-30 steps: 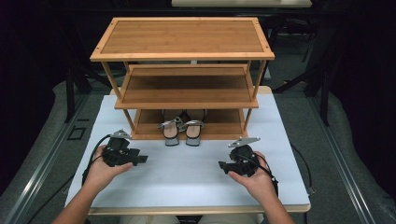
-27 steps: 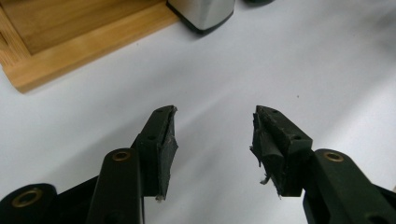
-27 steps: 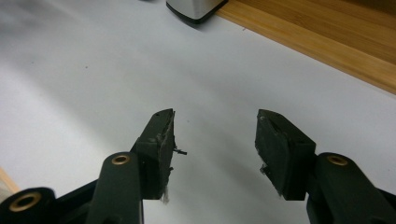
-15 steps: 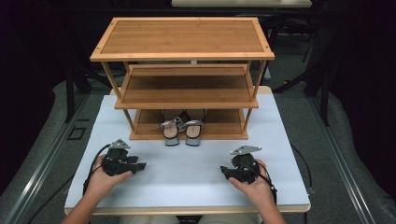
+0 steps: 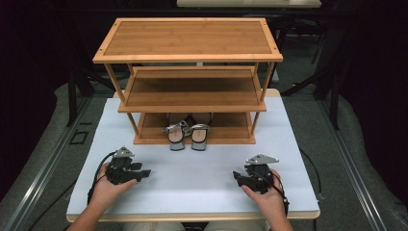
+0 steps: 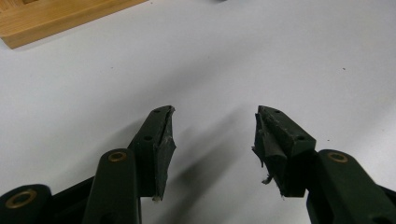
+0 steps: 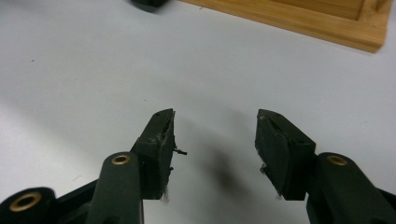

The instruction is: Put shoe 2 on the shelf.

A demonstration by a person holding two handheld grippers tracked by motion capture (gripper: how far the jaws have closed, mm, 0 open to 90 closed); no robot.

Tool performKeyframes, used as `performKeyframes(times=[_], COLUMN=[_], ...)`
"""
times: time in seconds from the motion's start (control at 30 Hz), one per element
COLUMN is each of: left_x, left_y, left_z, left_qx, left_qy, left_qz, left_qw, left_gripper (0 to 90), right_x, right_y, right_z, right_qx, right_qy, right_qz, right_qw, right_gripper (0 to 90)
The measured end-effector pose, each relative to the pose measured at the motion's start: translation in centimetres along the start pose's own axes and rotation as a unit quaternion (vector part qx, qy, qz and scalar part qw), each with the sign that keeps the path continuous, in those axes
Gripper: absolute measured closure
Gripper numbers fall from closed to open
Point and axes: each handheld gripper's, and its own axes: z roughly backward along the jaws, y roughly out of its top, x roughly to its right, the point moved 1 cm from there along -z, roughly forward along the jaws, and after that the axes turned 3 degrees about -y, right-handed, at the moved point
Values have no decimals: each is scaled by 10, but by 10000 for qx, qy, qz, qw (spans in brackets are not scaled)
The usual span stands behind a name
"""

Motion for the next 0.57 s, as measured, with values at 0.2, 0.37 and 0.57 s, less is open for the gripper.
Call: performKeyframes(times=[0.2, 0.37, 0.57], left_x=[0, 1, -2], left_y=[-2, -2, -1], left_z=[-2, -5, -4], left_qx=[-6, -36, 201], left_qy=[-23, 40, -118], left_qz=[-13, -143, -52], left_qw=[10000, 9999, 9997], left_gripper=[465, 461, 455], right_x=[6, 6, 1], right_y=[-5, -6, -6], right_z=[-1, -4, -8], right_qx=[54, -45, -86], right_qy=[59, 119, 78], right_qz=[-190, -97, 51], right_qw=[9998, 9999, 9999], right_gripper=[470, 465, 403])
